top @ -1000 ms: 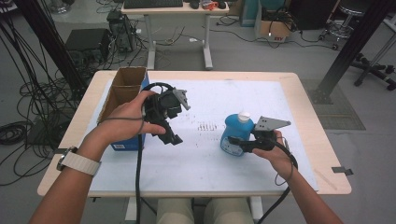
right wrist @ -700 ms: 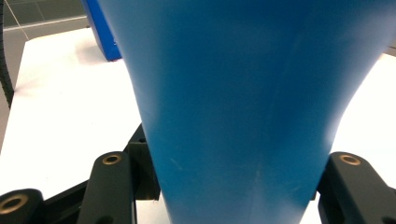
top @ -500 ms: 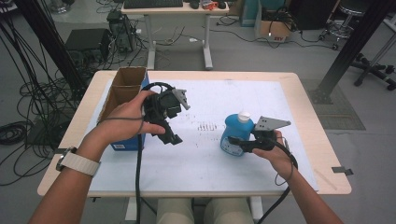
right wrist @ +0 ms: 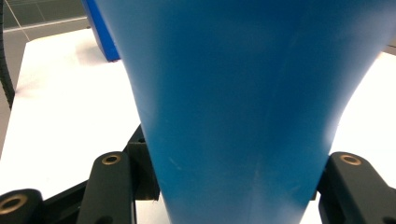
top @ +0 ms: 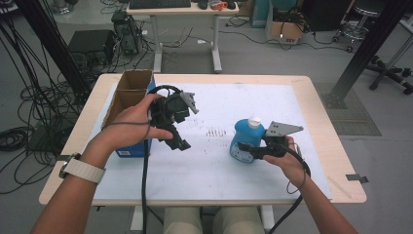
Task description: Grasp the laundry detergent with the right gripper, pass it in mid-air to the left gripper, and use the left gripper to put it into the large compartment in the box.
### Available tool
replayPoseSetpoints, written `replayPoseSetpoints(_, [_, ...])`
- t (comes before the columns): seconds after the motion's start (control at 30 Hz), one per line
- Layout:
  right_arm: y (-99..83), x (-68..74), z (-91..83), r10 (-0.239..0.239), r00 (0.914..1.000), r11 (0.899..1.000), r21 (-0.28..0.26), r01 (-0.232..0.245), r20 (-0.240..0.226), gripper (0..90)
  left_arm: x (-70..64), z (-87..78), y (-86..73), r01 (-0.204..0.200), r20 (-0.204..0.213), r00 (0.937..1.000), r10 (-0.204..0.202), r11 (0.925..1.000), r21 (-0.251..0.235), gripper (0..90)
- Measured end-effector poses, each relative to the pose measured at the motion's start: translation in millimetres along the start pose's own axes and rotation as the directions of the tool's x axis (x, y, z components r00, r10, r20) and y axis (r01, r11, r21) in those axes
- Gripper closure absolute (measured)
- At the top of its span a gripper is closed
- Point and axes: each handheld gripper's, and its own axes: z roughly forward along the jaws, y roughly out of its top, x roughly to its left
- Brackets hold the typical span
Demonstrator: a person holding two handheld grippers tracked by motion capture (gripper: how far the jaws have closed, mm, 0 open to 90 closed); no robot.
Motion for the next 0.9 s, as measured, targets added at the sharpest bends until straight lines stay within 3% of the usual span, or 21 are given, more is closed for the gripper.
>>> replayPoseSetpoints(0.9, [0.0,-0.1,-0.2,0.006,1.0,1.0,0.006,-0.006,-0.003,42.4,0.6,1.0,-0.3,0.004,0.0,1.0,-0.004,1.0,-0.008,14.1])
